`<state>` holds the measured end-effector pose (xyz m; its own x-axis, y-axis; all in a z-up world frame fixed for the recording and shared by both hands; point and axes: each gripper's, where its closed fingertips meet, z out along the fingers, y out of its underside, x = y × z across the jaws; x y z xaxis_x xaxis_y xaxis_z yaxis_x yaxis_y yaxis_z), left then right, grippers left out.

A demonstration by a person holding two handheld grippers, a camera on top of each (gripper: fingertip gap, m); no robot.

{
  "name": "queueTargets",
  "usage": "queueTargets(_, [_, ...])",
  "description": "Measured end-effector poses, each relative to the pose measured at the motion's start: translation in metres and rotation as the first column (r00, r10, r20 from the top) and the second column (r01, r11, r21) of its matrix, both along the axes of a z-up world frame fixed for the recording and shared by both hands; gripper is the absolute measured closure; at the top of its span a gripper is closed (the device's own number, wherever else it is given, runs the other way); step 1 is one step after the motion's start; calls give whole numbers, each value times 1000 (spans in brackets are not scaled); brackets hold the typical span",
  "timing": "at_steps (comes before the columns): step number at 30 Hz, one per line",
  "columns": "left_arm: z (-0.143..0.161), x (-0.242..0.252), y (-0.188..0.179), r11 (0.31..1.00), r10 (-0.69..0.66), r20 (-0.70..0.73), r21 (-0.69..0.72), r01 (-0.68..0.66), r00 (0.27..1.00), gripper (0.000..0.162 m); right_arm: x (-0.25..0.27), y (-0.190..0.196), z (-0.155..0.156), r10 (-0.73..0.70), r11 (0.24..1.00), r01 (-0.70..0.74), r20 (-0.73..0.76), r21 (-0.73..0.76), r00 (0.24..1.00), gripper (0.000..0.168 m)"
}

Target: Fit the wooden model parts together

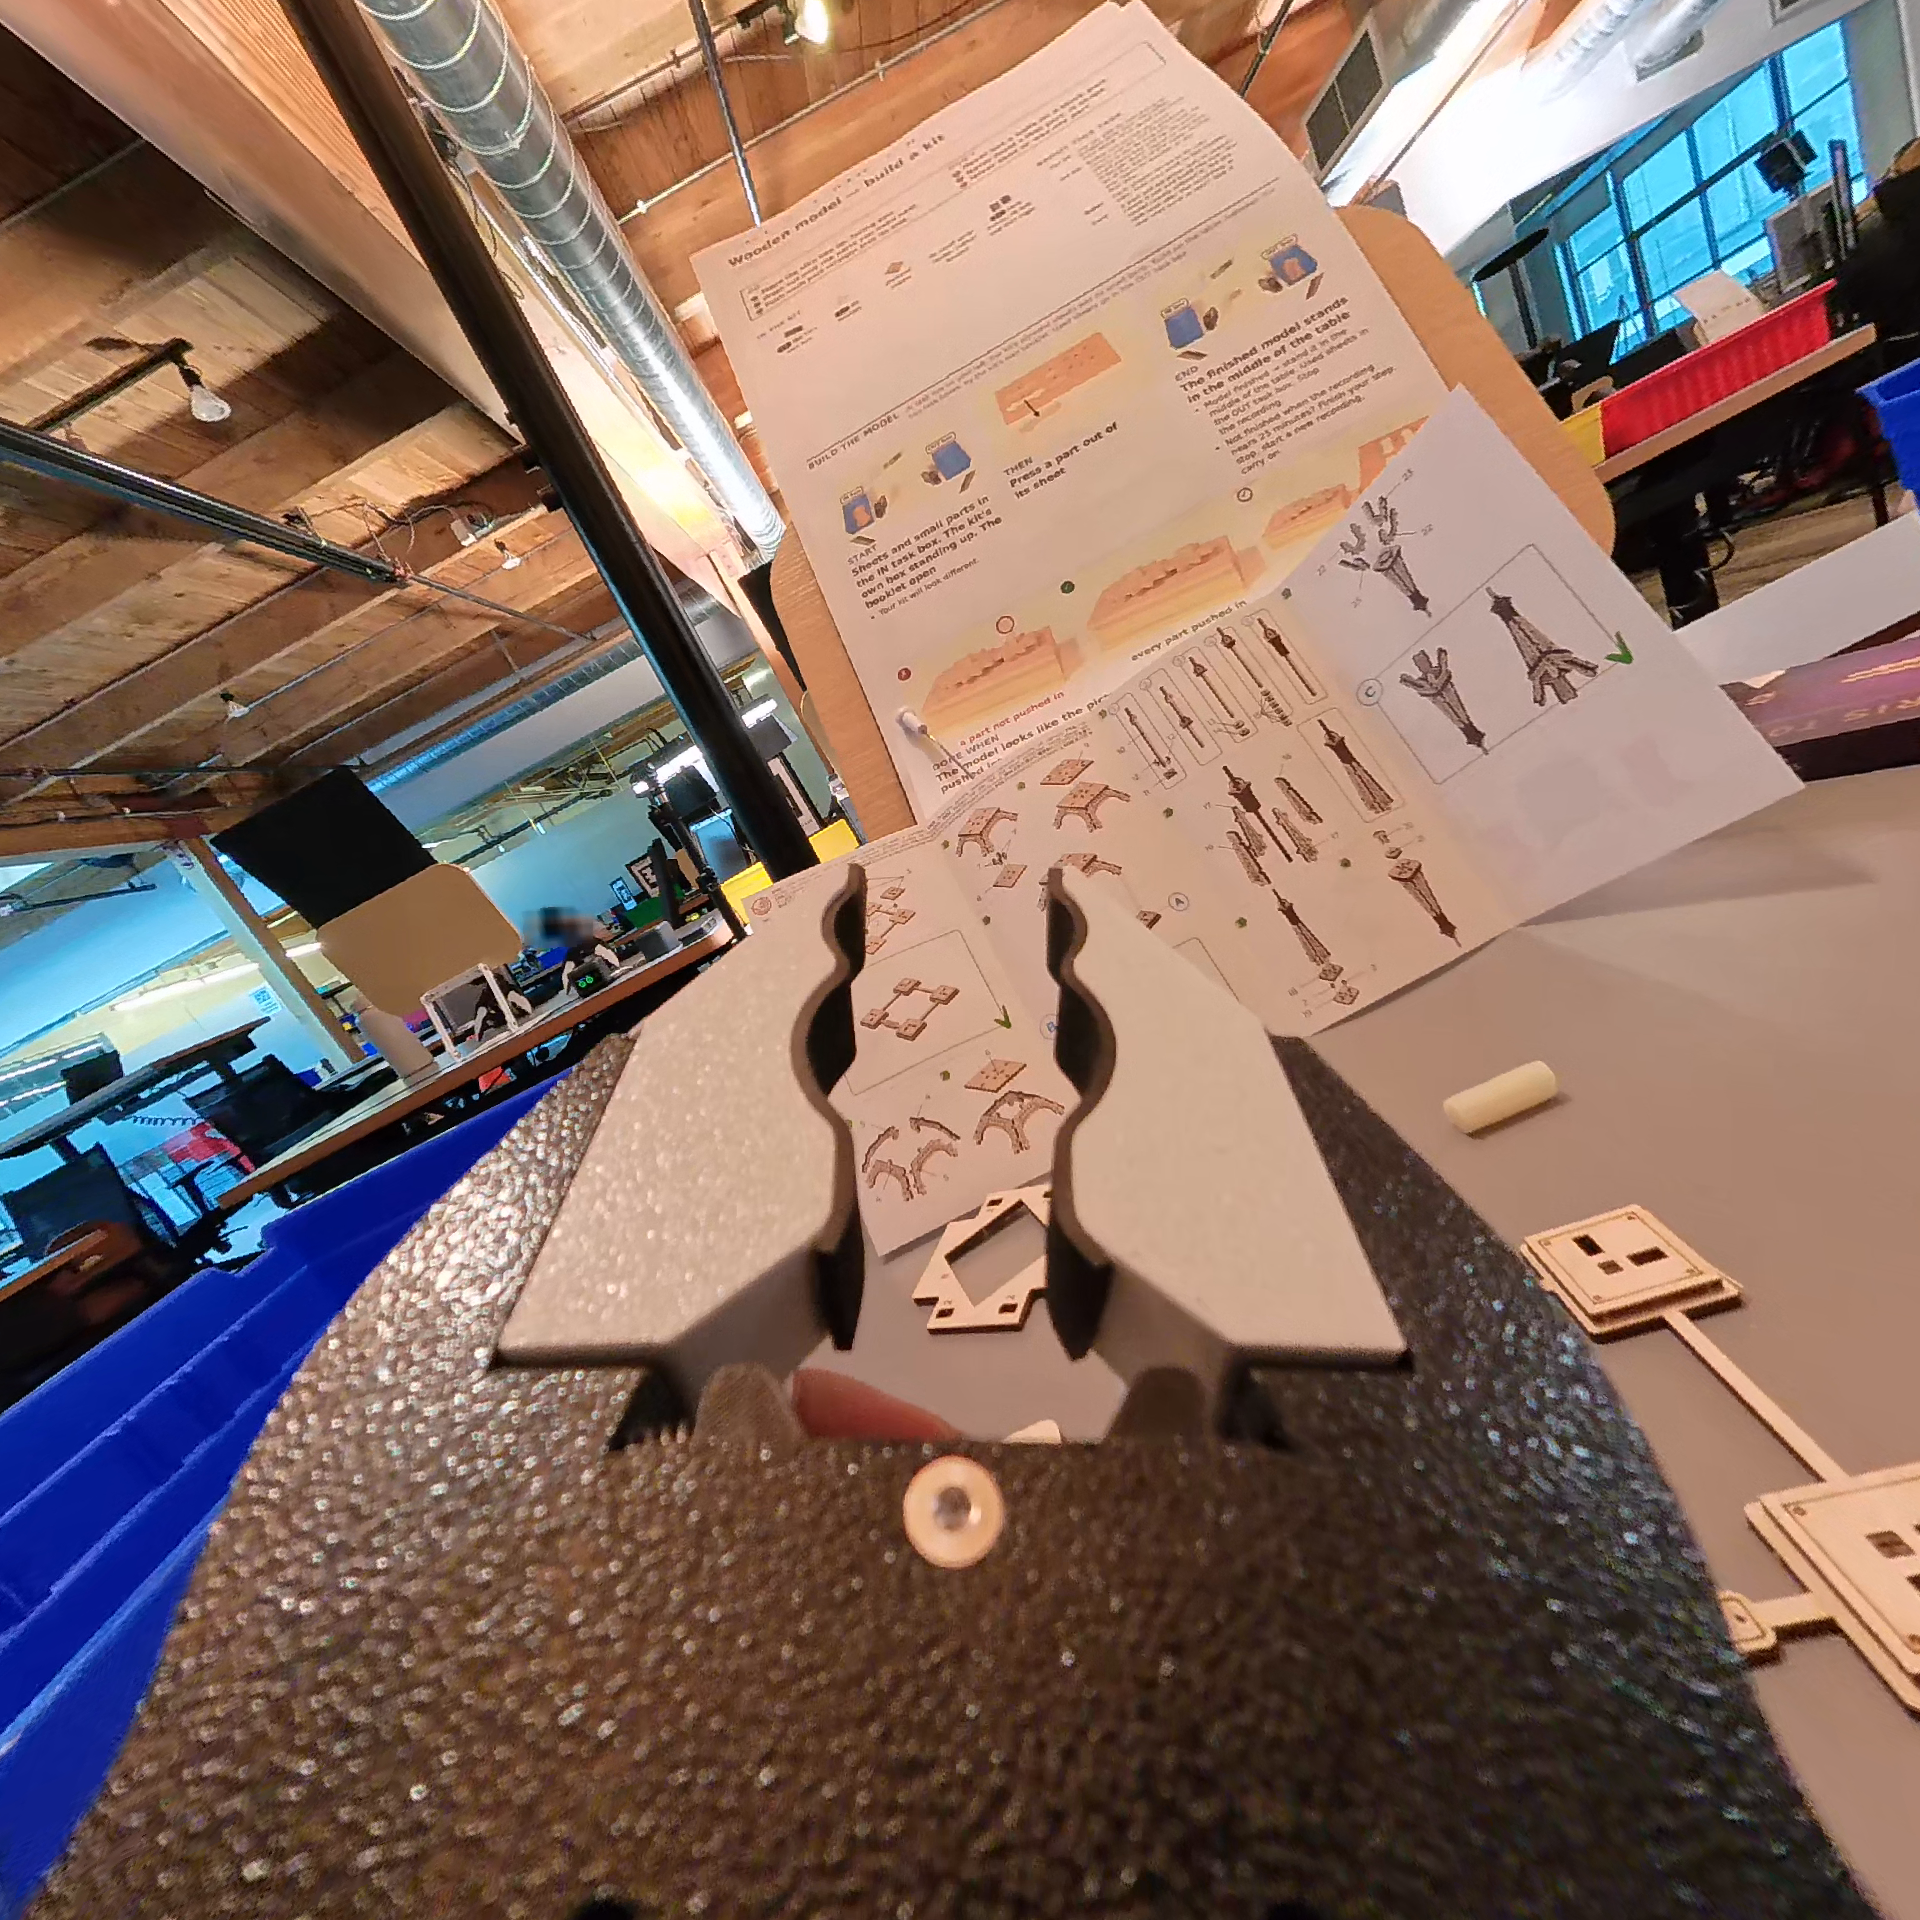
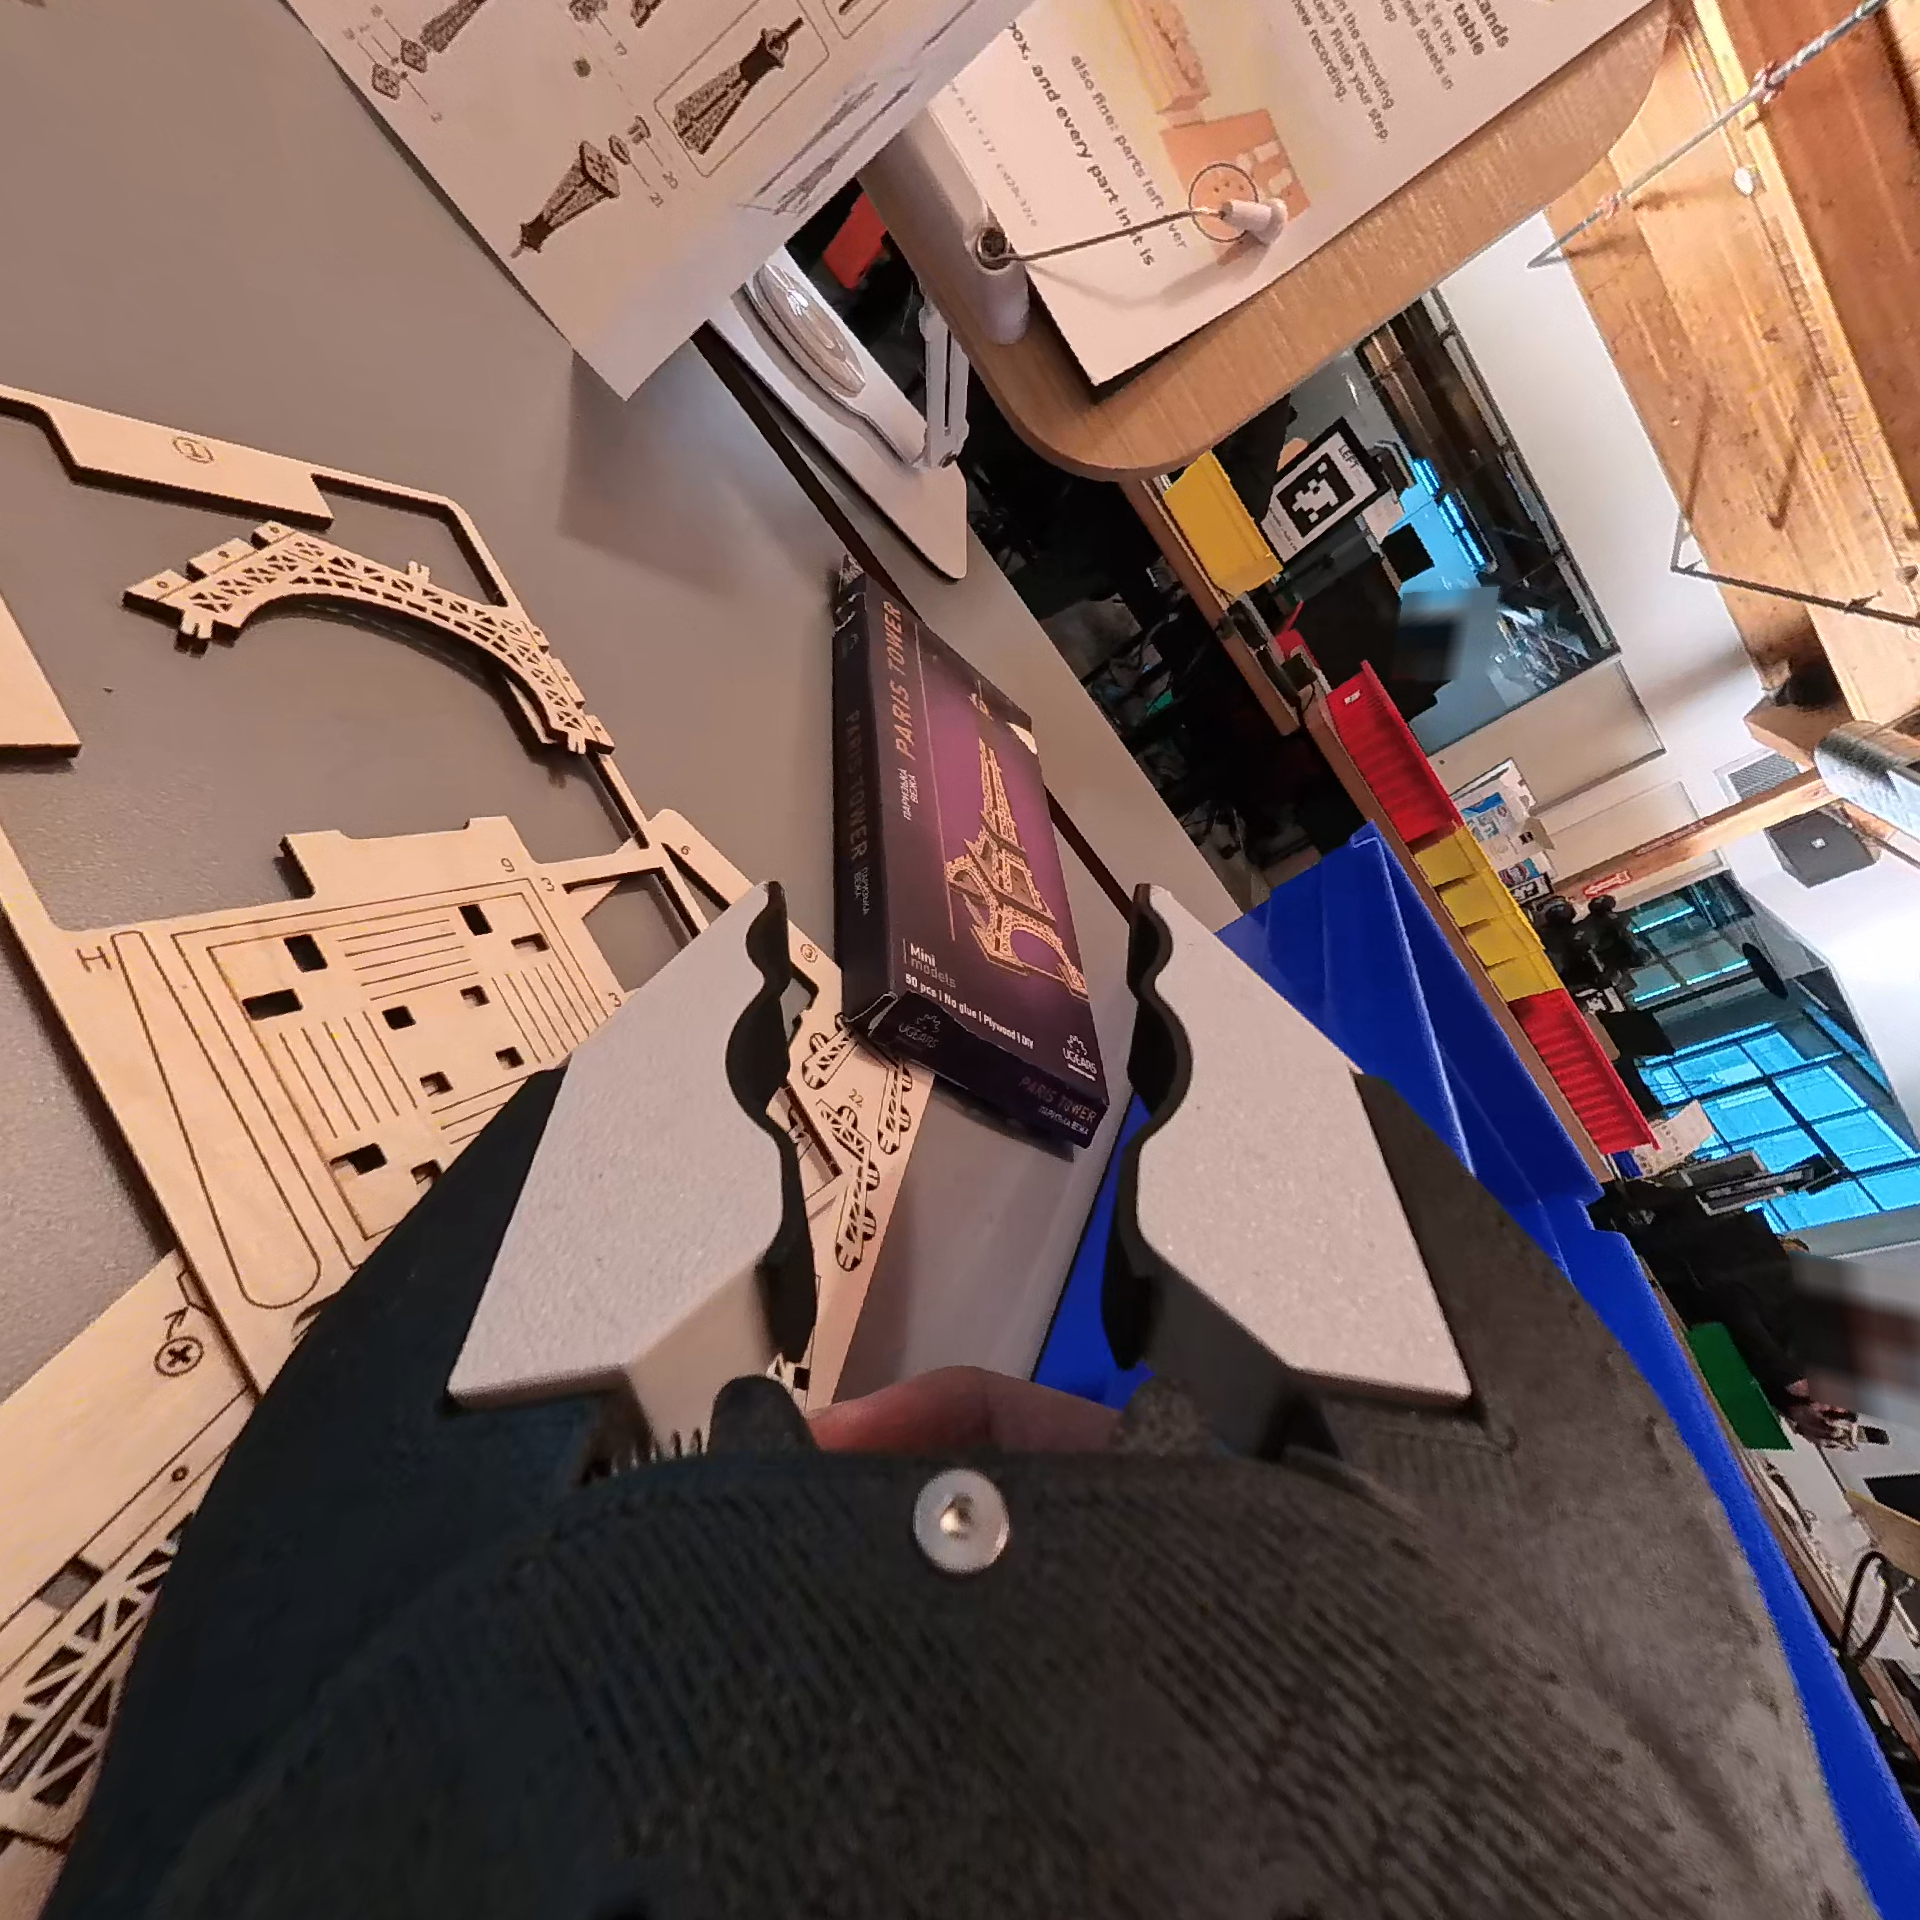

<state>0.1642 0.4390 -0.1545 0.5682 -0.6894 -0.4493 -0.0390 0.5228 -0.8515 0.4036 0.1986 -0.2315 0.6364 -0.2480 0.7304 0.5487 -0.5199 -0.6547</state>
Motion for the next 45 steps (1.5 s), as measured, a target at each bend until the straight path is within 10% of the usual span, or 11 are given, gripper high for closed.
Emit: queueTargets(45, [-14, 13, -13, 993, 7, -139, 114, 9, 990, 129, -4, 3, -12, 22, 996, -18, 45, -84, 999, 123])
